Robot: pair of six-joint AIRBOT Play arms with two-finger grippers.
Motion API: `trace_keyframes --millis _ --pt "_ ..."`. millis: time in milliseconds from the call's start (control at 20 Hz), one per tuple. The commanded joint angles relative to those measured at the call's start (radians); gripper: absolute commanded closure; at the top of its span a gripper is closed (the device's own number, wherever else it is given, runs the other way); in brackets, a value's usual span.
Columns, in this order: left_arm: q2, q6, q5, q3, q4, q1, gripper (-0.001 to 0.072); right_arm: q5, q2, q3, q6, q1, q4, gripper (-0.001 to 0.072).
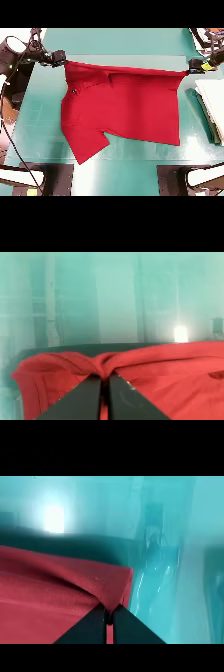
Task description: Fold the shirts.
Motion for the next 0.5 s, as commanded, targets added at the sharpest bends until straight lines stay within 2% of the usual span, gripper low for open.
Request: trace_keyframes --millis 0,100,150,450 --pt "-0.028 0.026 -0.085 0.013 0.011 0.01 0.068 0.029 -0.055 0.06 0.003 0.014 -0.005 0.0696" --pt "-0.028 0.037 -0.271 -0.002 0.057 0.015 0.0681 0.079 -0.048 0.027 0.046 0.015 -0.005 0.0696" --pt "-0.028 0.042 -0.31 -0.024 0.086 0.014 0.0681 0.074 -0.032 -0.018 0.047 0.017 -0.005 0.0696" --pt "-0.029 0.032 -0.215 -0.222 0.135 0.015 0.0678 -0.064 0.09 -0.372 0.047 0.07 0.005 0.0694"
